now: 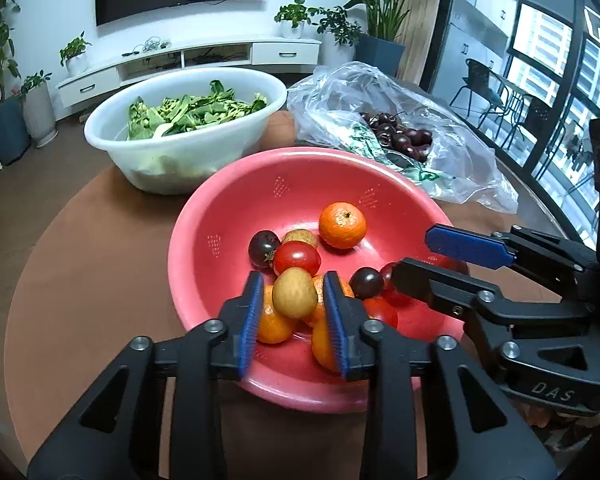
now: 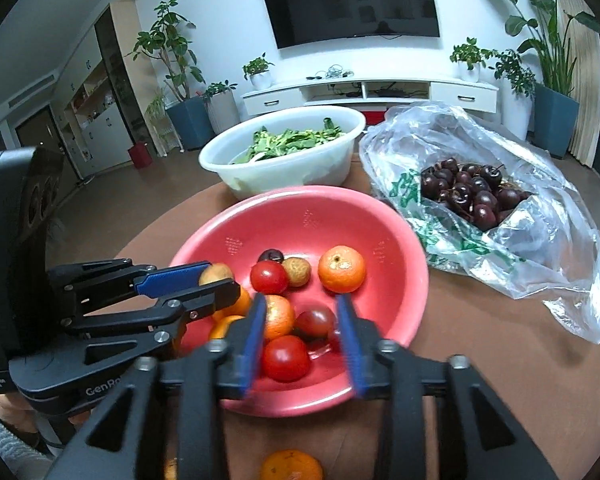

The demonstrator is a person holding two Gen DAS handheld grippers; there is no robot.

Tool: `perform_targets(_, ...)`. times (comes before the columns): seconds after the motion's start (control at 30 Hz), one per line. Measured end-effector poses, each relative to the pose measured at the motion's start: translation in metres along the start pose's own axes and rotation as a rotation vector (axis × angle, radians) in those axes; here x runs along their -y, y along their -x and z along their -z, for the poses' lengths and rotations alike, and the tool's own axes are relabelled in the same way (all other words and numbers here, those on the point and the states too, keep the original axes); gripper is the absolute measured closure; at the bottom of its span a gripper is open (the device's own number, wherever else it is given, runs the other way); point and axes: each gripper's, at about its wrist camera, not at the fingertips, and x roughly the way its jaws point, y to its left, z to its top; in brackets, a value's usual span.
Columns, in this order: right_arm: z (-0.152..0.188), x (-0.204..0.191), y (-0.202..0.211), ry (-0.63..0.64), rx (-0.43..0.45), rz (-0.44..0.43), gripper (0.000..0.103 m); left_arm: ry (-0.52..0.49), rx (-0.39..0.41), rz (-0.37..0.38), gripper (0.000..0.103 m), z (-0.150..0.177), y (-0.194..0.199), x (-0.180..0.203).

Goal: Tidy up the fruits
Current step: 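Carry the grape into the red bowl with right tool while left carries russet fruit there, release both, then move both open tools back toward the orange and last russet fruit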

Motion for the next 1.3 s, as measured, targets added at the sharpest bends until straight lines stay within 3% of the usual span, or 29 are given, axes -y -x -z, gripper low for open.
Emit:
perform_targets(0.33,0.001,0.0,0.013,-0.009,0.029,-0.006,0.056,0.023,0.042,-0.011,0.072,0.006,0.023,-0.003)
perform_targets(0.7,0.025,-0.009,0.063,-0.017,0.086,-0.022,0.055,0.036,0.07,-0.02,0.072,0.05,0.073,0.008)
perform_targets(1.3,0.079,-0.023,0.076,0.008,0.029,0.001,0.055,-0.022,0.014,0.008,0.072,0.119,0.1,0.053)
